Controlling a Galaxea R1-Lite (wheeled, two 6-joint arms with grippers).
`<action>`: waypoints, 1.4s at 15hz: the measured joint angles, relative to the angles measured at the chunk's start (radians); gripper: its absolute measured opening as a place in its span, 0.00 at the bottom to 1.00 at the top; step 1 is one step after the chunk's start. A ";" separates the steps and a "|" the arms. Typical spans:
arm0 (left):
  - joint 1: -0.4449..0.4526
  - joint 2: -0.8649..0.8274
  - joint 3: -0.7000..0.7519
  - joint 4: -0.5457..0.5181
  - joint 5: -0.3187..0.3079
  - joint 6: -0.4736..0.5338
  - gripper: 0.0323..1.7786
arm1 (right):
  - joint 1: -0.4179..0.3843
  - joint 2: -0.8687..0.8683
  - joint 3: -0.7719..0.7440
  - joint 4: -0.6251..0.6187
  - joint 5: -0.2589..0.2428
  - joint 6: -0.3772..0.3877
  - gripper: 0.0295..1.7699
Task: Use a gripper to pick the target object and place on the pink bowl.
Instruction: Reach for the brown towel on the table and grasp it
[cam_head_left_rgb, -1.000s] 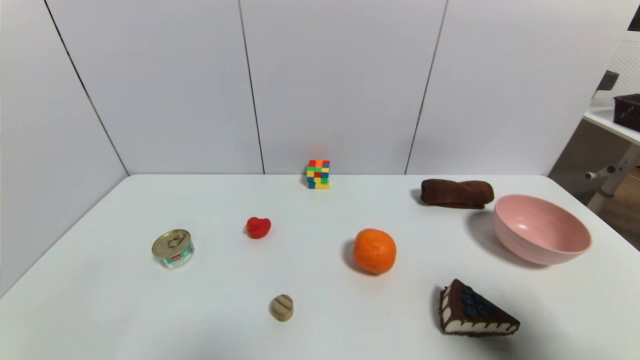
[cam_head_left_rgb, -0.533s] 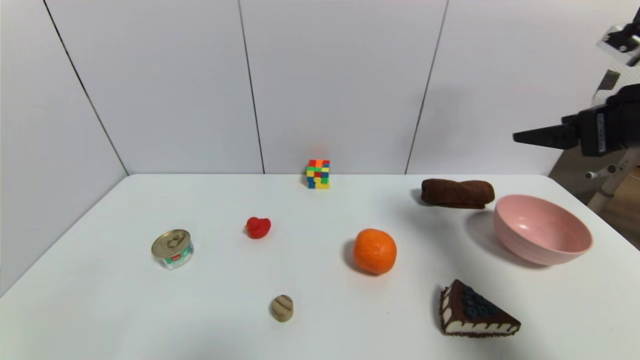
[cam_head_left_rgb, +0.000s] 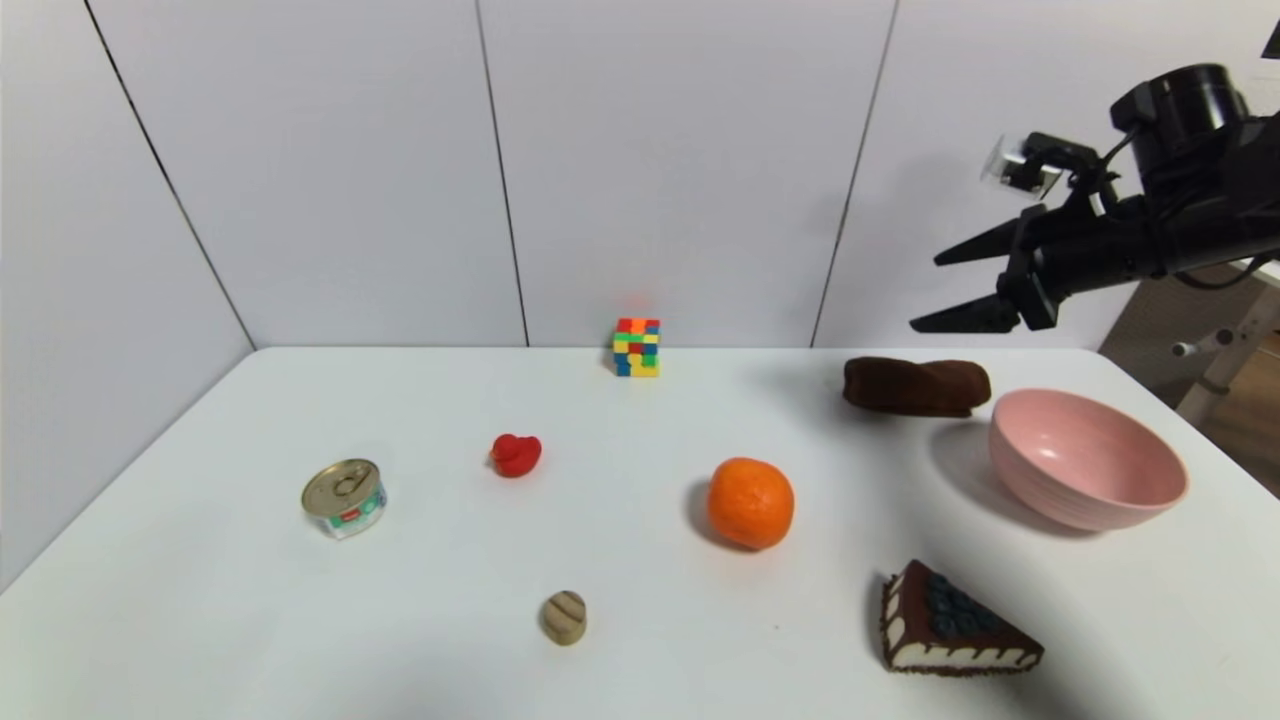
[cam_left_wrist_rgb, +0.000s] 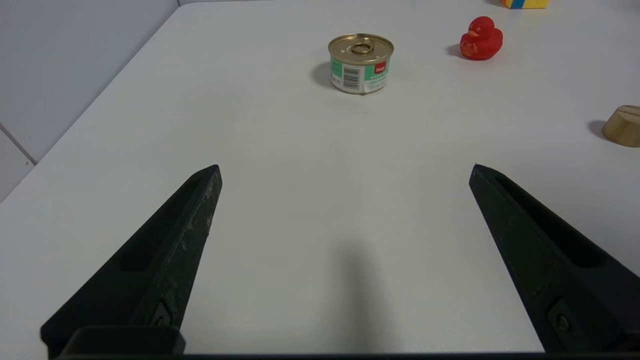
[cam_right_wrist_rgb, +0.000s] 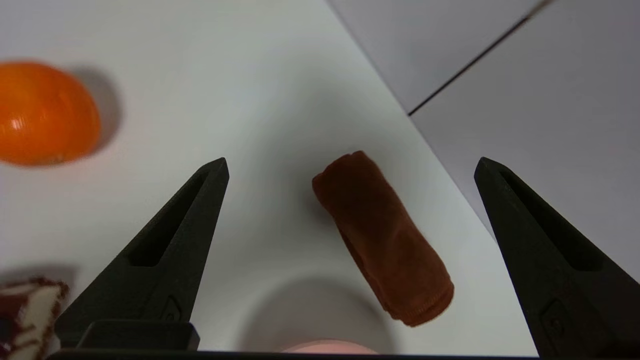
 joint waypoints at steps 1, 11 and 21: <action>0.000 0.000 0.000 0.000 0.000 0.000 1.00 | -0.006 0.043 -0.032 0.065 0.011 -0.098 0.96; 0.000 0.000 0.000 0.000 0.000 0.000 1.00 | -0.036 0.242 -0.111 0.179 0.028 -0.394 0.96; 0.000 0.000 0.000 0.000 0.000 0.000 1.00 | -0.030 0.304 -0.111 0.050 -0.006 -0.409 0.96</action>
